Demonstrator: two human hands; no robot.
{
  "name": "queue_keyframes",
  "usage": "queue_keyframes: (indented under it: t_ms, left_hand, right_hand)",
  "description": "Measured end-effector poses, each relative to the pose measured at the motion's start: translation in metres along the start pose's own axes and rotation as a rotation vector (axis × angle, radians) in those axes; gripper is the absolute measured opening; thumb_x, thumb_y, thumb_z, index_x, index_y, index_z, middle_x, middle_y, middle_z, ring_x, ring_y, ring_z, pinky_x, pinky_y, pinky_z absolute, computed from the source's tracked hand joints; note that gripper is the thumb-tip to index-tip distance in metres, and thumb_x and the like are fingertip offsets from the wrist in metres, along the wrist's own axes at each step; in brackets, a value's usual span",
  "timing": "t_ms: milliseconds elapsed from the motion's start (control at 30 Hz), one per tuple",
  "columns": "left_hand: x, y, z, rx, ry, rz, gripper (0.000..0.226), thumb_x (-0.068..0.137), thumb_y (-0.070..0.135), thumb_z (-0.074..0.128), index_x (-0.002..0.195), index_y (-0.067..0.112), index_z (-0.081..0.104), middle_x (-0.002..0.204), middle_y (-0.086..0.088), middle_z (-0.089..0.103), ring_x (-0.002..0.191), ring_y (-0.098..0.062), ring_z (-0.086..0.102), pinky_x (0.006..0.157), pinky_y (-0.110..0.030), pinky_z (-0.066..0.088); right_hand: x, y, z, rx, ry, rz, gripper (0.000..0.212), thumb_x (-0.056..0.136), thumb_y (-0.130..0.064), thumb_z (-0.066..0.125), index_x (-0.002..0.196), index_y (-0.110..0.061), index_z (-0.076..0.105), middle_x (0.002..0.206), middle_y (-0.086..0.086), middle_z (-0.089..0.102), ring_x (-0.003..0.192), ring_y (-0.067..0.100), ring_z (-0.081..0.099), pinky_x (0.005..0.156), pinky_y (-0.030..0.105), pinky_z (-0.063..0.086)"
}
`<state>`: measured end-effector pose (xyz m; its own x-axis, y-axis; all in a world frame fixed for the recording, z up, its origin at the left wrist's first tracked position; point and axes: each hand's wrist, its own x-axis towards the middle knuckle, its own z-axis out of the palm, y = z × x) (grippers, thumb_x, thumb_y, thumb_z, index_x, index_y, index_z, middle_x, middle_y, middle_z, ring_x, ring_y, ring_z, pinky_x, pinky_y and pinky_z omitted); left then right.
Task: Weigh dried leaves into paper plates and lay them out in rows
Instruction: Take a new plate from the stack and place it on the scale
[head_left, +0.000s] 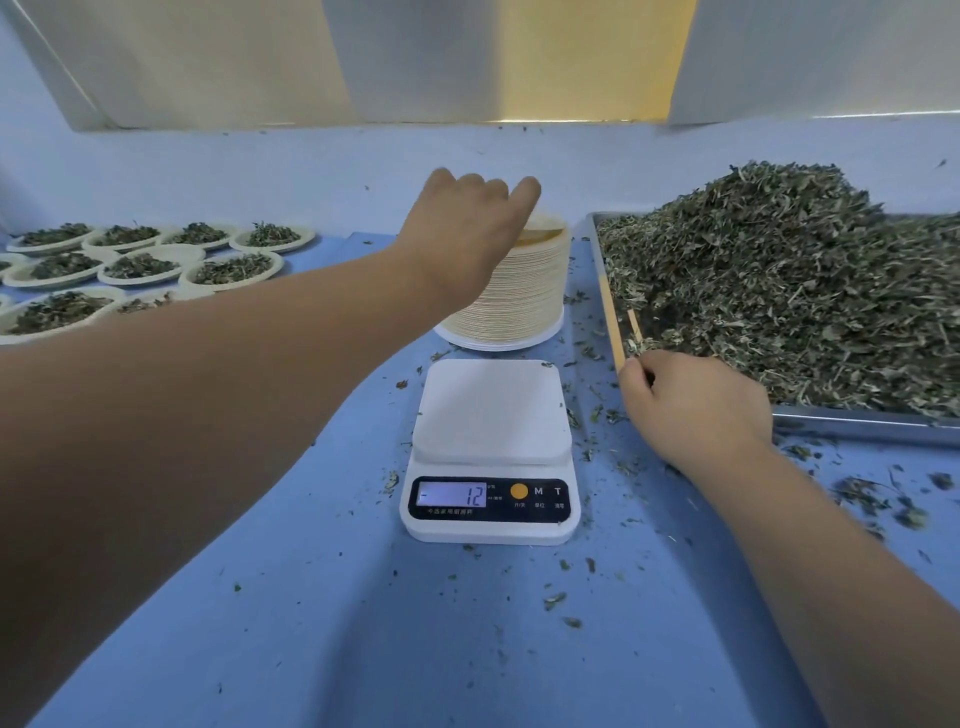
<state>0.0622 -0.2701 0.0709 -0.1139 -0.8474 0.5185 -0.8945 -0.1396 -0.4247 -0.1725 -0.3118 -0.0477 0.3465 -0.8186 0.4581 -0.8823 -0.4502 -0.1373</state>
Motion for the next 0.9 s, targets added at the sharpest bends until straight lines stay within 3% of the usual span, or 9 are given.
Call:
queue_keyframes:
  t_ms: [100, 167, 233, 367, 433, 500, 633, 800, 900]
  left_hand:
    - [0.002, -0.006, -0.003, -0.209, 0.039, -0.262, 0.037, 0.074, -0.011, 0.048, 0.104, 0.01, 0.058, 0.091, -0.008, 0.054, 0.085, -0.03, 0.049, 0.073, -0.038, 0.033]
    - [0.001, -0.011, -0.005, -0.432, 0.076, -0.466, 0.031, 0.075, -0.01, 0.044, 0.09, 0.012, 0.059, 0.099, -0.008, 0.055, 0.089, -0.028, 0.05, 0.068, -0.032, 0.034]
    - [-0.008, -0.015, -0.005, -0.588, 0.186, -0.547, 0.03, 0.074, -0.01, 0.043, 0.084, 0.009, 0.063, 0.102, -0.007, 0.056, 0.09, -0.025, 0.053, 0.065, -0.026, 0.033]
    - [-0.056, -0.017, 0.003, -0.79, 0.457, -0.572, 0.03, 0.08, -0.009, 0.054, 0.085, 0.01, 0.077, 0.112, -0.004, 0.061, 0.099, -0.007, 0.053, 0.079, -0.006, 0.035]
    - [-0.081, -0.012, 0.008, -0.917, 0.51, -0.577, 0.03, 0.081, -0.01, 0.061, 0.09, 0.012, 0.079, 0.108, -0.003, 0.059, 0.095, -0.006, 0.056, 0.083, -0.013, 0.045]
    - [-0.101, -0.003, 0.012, -1.077, 0.532, -0.559, 0.034, 0.079, -0.013, 0.065, 0.093, 0.015, 0.077, 0.105, -0.005, 0.057, 0.092, -0.013, 0.059, 0.081, -0.025, 0.05]
    - [-0.126, 0.01, 0.02, -1.189, 0.473, -0.575, 0.038, 0.076, -0.015, 0.069, 0.09, 0.02, 0.075, 0.102, -0.006, 0.06, 0.093, -0.025, 0.062, 0.08, -0.046, 0.054]
    - [-0.146, 0.012, 0.036, -1.134, 0.374, -0.594, 0.042, 0.079, -0.013, 0.07, 0.086, 0.028, 0.074, 0.099, 0.004, 0.06, 0.091, -0.008, 0.059, 0.078, -0.02, 0.048]
    - [-0.154, 0.009, 0.045, -1.127, 0.33, -0.602, 0.046, 0.08, -0.015, 0.071, 0.094, 0.028, 0.075, 0.099, 0.006, 0.061, 0.093, -0.01, 0.061, 0.083, -0.027, 0.053]
  right_hand:
    - [0.0, 0.0, -0.001, -0.001, -0.004, 0.002, 0.047, 0.102, -0.045, 0.03, 0.065, -0.023, 0.05, 0.054, -0.002, 0.052, 0.047, 0.018, 0.047, 0.049, 0.022, 0.029]
    - [0.0, 0.0, -0.001, 0.005, -0.003, 0.001, 0.047, 0.102, -0.044, 0.03, 0.065, -0.023, 0.05, 0.053, -0.002, 0.052, 0.047, 0.018, 0.047, 0.049, 0.022, 0.029]
    - [0.0, 0.0, -0.001, 0.004, -0.004, 0.003, 0.047, 0.101, -0.045, 0.03, 0.066, -0.023, 0.052, 0.053, -0.002, 0.052, 0.047, 0.018, 0.047, 0.049, 0.022, 0.029]
    - [0.0, -0.001, -0.001, 0.02, 0.009, 0.027, 0.037, 0.099, -0.046, 0.032, 0.083, -0.025, 0.056, 0.059, -0.004, 0.056, 0.052, 0.017, 0.05, 0.05, 0.023, 0.033]
    - [0.0, 0.0, -0.001, 0.03, 0.009, 0.046, 0.03, 0.099, -0.046, 0.034, 0.094, -0.027, 0.057, 0.062, -0.005, 0.057, 0.054, 0.017, 0.052, 0.05, 0.023, 0.035]
    - [0.0, 0.0, -0.001, 0.036, 0.004, 0.036, 0.032, 0.099, -0.046, 0.035, 0.094, -0.026, 0.06, 0.063, -0.005, 0.057, 0.054, 0.018, 0.052, 0.05, 0.023, 0.033]
    - [-0.001, 0.0, -0.001, 0.038, 0.001, 0.042, 0.036, 0.098, -0.044, 0.033, 0.082, -0.023, 0.058, 0.062, -0.003, 0.056, 0.053, 0.02, 0.05, 0.052, 0.024, 0.033]
    - [-0.001, -0.003, -0.002, 0.009, -0.017, 0.054, 0.036, 0.099, -0.041, 0.032, 0.083, -0.023, 0.059, 0.062, -0.001, 0.057, 0.053, 0.018, 0.049, 0.052, 0.023, 0.032]
    - [-0.002, -0.004, -0.003, -0.006, -0.029, 0.052, 0.036, 0.1, -0.04, 0.033, 0.087, -0.022, 0.061, 0.063, 0.0, 0.057, 0.054, 0.019, 0.05, 0.052, 0.024, 0.033]
